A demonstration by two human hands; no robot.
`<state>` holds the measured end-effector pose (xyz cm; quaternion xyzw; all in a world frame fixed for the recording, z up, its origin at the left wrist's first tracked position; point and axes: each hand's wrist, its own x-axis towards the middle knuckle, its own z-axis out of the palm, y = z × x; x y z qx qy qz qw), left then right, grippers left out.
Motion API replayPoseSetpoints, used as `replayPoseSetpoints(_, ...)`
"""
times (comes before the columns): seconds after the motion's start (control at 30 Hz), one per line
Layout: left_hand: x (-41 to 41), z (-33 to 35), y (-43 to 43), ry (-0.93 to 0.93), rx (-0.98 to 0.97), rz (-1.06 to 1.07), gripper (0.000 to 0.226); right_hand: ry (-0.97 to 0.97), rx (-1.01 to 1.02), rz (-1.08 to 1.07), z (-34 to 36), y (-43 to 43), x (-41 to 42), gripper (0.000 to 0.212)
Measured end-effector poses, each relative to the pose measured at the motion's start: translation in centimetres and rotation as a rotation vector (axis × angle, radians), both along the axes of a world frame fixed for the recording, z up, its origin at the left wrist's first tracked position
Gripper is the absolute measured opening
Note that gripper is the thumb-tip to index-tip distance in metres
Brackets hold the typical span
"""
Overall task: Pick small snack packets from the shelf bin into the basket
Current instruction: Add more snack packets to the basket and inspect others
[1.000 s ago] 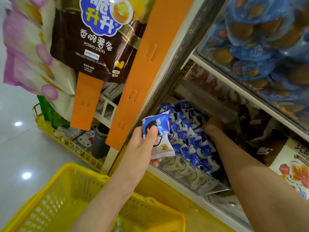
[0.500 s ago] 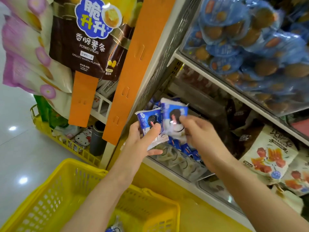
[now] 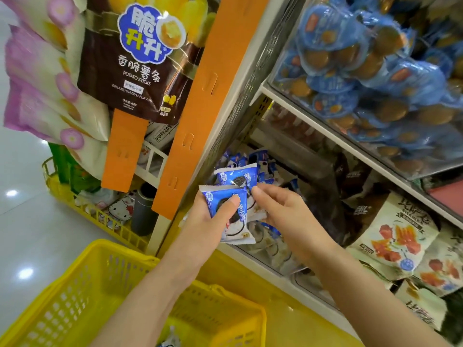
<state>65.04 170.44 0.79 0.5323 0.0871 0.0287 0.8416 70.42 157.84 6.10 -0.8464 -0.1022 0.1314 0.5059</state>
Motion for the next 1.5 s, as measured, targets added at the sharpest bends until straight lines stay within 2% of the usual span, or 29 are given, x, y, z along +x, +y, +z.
replayPoseSetpoints(0.13, 0.3, -0.2, 0.2, -0.036, 0.003, -0.045, 0.039, 0.094, 0.08, -0.007, 0.2, -1.0, 1.4, 0.022)
replayPoseSetpoints(0.2, 0.3, -0.1, 0.3, -0.034, -0.014, -0.034, 0.035, 0.092, 0.166, -0.154, 0.3, -1.7, 3.0, 0.015)
replayPoseSetpoints(0.27, 0.5, -0.1, 0.5, -0.008, -0.034, -0.016, 0.033, -0.002, 0.177, -0.416, -0.1, -2.7, 6.0, 0.013)
replayPoseSetpoints(0.33, 0.9, -0.3, 0.6, 0.012, -0.055, 0.01, 0.033, -0.131, 0.109, -0.67, -0.9, -3.5, 9.5, 0.021)
replayPoseSetpoints(0.4, 1.1, -0.3, 0.5, 0.025, -0.093, 0.016, 0.032, -0.215, -0.034, -0.819, -1.9, -4.1, 12.4, 0.034)
replayPoseSetpoints(0.5, 1.4, 0.0, 0.4, 0.037, -0.147, 0.004, 0.03, -0.281, -0.207, -0.863, -3.4, -4.7, 15.3, 0.037)
replayPoseSetpoints(0.6, 1.8, 0.0, 0.8, 0.058, -0.202, -0.017, 0.031, -0.315, -0.288, -0.89, -4.4, -5.2, 16.5, 0.033)
replayPoseSetpoints(0.67, 2.0, -0.2, 0.9, 0.058, -0.175, -0.025, 0.032, -0.302, -0.328, -0.888, -5.0, -5.4, 16.9, 0.031)
replayPoseSetpoints(0.83, 1.9, -0.5, 1.0, -0.009, -0.043, -0.03, 0.026, -0.184, -0.547, -0.681, -6.4, -5.8, 17.5, 0.033)
replayPoseSetpoints(0.93, 1.9, -0.5, 1.0, -0.037, -0.015, -0.026, 0.026, -0.17, -0.602, -0.647, -6.4, -5.5, 18.1, 0.033)
replayPoseSetpoints(1.07, 1.8, -0.5, 1.1, -0.068, 0.006, -0.023, 0.023, -0.109, -0.53, -0.654, -5.9, -5.4, 18.9, 0.022)
replayPoseSetpoints(1.23, 1.9, -0.7, 0.9, -0.057, 0.013, -0.031, 0.022, -0.078, -0.483, -0.66, -4.5, -4.5, 18.4, 0.035)
replayPoseSetpoints(1.4, 1.8, -0.8, 1.0, -0.02, 0.005, -0.01, 0.031, -0.262, -0.385, -0.367, -2.0, -1.5, 13.1, 0.033)
replayPoseSetpoints(1.5, 1.4, -0.7, 0.9, -0.061, 0.019, 0.012, 0.032, -0.392, -0.234, -0.157, -0.8, 0.1, 7.5, 0.03)
